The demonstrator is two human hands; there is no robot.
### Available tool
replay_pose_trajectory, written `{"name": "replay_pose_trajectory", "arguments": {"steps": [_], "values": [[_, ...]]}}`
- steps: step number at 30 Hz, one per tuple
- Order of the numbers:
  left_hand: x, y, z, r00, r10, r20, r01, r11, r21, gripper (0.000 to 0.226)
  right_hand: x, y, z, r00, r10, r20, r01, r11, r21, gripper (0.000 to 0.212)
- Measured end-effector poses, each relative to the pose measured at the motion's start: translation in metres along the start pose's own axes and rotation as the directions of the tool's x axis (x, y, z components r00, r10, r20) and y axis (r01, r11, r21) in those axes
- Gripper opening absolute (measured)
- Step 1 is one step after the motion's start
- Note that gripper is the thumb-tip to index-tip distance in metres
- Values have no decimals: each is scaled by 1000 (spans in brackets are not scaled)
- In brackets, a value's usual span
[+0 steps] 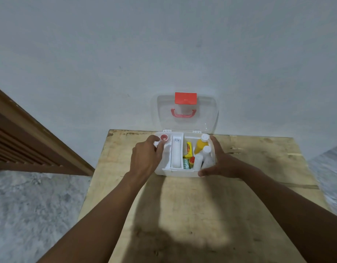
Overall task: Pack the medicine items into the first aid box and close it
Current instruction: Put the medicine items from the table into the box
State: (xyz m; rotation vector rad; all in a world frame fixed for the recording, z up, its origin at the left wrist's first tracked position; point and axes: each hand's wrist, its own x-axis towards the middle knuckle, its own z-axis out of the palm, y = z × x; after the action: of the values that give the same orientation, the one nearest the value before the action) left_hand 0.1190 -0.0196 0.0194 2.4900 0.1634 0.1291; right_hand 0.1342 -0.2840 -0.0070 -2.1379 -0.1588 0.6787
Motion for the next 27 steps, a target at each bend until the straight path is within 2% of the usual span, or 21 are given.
{"name": "replay_pose_trajectory", "arguments": {"steps": [2, 5, 9, 13, 16, 21, 27], "values": [[-6, 2, -4, 997, 12, 82, -8, 999, -54, 32, 0, 0, 0, 1000, -21, -3, 21, 1000, 9, 138], [-14, 5, -11, 976, 24, 215, 13, 986, -167, 44, 0, -1, 1, 999, -42, 1, 42, 999, 17, 133], [-22, -1, -12, 969, 76, 235, -37, 985, -166, 46, 0, -1, 1, 999, -35, 3, 35, 999, 36, 134], [-29, 0, -14, 984, 16, 177, 35, 958, -284, 73, -1, 0, 2, 999, -40, -1, 40, 999, 30, 134], [-30, 0, -12, 999, 1, 45, 5, 989, -146, 83, 1, 0, 2, 999, -40, 7, 39, 999, 30, 133], [-23, -3, -4, 995, -2, 102, 9, 998, -68, 78, 3, -1, 3, 999, -36, 9, 36, 999, 29, 135], [-9, -2, -3, 984, 50, 173, -61, 996, 58, 84, 2, 1, 2, 999, -32, 13, 32, 999, 16, 135]]}}
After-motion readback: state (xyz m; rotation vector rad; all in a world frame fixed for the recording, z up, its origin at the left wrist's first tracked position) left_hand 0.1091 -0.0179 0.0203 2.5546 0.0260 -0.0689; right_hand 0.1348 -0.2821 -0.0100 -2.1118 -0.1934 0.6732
